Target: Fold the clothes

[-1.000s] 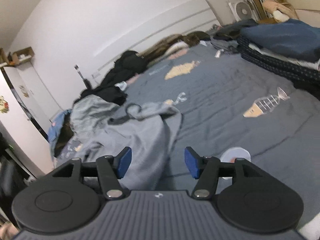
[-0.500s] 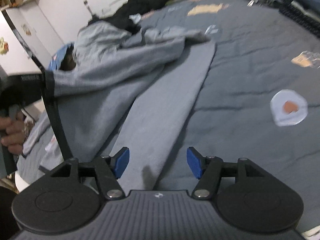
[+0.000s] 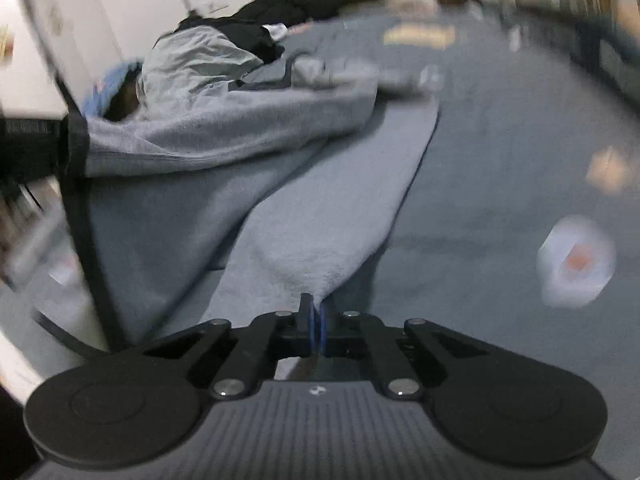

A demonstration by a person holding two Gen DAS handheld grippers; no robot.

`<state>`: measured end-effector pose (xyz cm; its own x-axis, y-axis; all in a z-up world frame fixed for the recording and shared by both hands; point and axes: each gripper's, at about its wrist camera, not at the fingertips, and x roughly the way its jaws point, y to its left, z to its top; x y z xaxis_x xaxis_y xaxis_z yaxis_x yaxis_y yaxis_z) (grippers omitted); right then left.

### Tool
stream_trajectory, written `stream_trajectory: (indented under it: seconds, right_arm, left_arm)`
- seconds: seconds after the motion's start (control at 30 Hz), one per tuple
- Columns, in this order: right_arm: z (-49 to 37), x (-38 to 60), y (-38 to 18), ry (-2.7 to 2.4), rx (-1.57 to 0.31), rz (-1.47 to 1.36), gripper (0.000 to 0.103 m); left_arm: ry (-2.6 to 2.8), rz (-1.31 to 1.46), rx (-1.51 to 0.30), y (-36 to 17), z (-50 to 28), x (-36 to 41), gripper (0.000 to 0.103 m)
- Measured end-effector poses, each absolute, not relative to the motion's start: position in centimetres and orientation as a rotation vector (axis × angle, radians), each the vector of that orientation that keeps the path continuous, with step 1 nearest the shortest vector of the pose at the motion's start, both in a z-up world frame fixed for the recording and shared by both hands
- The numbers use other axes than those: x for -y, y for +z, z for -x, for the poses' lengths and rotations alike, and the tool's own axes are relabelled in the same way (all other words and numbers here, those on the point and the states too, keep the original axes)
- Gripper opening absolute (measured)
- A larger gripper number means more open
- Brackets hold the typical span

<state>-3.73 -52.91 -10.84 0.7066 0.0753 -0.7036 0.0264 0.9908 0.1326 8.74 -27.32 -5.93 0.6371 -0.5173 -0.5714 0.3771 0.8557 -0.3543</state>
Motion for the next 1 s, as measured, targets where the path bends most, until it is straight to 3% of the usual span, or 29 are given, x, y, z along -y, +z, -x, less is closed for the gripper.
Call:
stream_trajectory:
  seconds: [0.3, 0.57, 0.67, 0.73, 0.8, 0.93, 1.0]
  right_arm:
    - [0.5, 59.1, -0.6, -0.214, -0.617, 0.496, 0.002]
    - [-2.3, 67.3, 4.9, -0.587, -0.449, 0.963, 0.001]
    - [-3.6, 70.5, 4.2, -0.691, -0.439, 1.052, 0.001]
    - [-4.7, 72.7, 2.1, -0.724, -0.473, 1.104, 0.001]
    - [-6.0, 74.5, -0.8, -0.722, -0.557, 1.146, 0.002]
    - [-8.3, 76.8, -6.6, -0.673, -0.740, 1.071, 0.004]
    - [-9.3, 77.5, -9.0, -0.651, -0.826, 0.973, 0.007]
  left_arm:
    - [-0.723, 0.260, -0.775, -5.3, -6.8, 29.7, 0.007]
    - [-0.956, 0.008, -0.881, -9.4, -1.5, 37.9, 0.008]
    - [-1.016, -0.085, -0.922, -10.8, -0.2, 39.7, 0.014]
    - [-1.057, -0.133, -0.940, -11.4, 0.6, 40.6, 0.030]
    - [-1.124, -0.146, -0.947, -11.0, 0.7, 40.6, 0.031]
    - [-1.234, -0.147, -0.920, -9.9, 0.6, 39.6, 0.050]
    - [-1.235, -0.120, -0.906, -9.8, 0.1, 38.9, 0.052]
